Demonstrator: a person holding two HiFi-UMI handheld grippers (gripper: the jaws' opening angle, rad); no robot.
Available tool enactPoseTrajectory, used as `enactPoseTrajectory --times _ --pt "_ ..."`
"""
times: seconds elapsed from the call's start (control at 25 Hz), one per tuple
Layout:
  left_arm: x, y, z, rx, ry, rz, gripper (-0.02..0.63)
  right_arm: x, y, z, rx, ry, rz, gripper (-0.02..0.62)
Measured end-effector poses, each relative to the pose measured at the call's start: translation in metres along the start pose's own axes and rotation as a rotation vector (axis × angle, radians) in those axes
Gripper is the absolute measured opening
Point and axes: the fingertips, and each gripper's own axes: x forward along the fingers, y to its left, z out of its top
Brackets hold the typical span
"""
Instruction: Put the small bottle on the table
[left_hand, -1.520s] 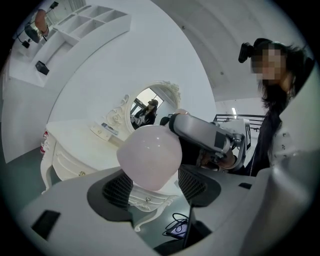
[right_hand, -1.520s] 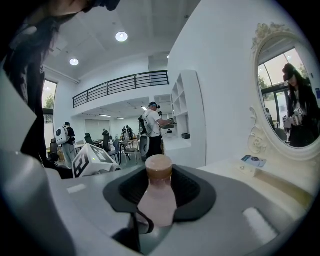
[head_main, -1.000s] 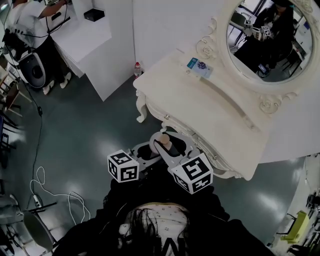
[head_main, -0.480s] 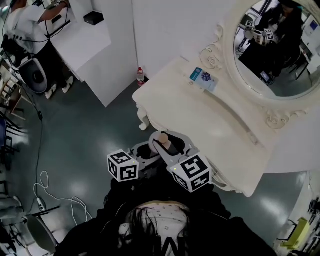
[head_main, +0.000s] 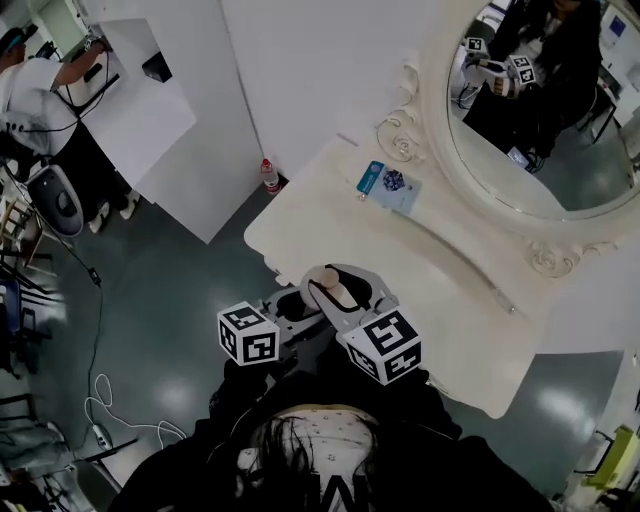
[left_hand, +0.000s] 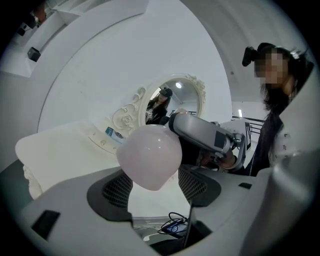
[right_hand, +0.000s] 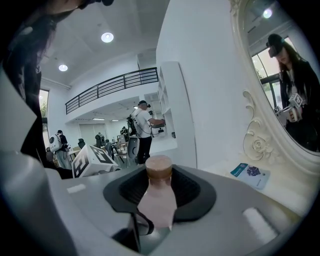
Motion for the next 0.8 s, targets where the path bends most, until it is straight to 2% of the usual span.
enactPoseTrajectory --times 0.36,0.8 --pt "0.046 0.017 0.02 0.007 0.043 -0.01 0.268 0.001 -0.056 0.006 0.038 -0.025 -0.029 0.149" --pt "0.07 0.033 0.027 0.006 0.122 -0.063 0.267 0.007 -0.09 0.004 0.093 -0.033 -0.103 0.149"
